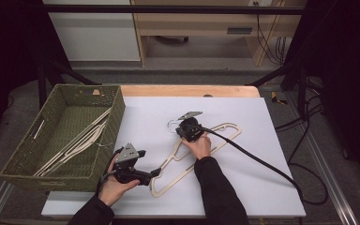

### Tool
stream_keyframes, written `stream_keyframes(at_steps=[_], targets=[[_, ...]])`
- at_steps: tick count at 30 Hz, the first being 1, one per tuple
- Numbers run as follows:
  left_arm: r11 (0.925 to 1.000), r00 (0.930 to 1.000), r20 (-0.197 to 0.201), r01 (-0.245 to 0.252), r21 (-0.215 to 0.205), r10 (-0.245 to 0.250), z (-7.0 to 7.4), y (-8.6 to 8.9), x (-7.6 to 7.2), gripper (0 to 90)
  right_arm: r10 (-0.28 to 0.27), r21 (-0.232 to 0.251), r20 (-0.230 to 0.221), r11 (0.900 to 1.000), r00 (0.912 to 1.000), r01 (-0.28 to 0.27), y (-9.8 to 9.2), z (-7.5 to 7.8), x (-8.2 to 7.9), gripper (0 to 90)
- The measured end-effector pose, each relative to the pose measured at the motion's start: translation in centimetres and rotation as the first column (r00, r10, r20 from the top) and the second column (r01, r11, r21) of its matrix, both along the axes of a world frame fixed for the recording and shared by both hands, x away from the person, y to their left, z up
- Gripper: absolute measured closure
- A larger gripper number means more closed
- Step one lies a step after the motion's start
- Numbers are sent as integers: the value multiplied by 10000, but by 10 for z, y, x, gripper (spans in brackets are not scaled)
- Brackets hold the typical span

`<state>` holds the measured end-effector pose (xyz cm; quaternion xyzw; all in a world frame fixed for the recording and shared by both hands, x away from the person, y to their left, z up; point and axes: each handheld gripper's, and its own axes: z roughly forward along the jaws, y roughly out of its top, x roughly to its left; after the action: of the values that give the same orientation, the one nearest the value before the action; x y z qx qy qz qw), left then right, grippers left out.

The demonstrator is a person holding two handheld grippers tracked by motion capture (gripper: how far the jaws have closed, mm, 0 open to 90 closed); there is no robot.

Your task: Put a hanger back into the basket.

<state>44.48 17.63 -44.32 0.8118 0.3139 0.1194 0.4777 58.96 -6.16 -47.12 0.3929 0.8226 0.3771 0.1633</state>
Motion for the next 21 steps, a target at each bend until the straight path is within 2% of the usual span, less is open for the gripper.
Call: stream_keyframes(at_steps=[8,21], targets=[[9999,9998,-165,-78,71,80,3,-10,16,93,100,285,298,9995,9995,-109,-3,8,-5,893],[9991,9983,-578,-96,408,120,-3,-44,53,148,215,660,621,9975,9978,-256,-9,19,-13,894]])
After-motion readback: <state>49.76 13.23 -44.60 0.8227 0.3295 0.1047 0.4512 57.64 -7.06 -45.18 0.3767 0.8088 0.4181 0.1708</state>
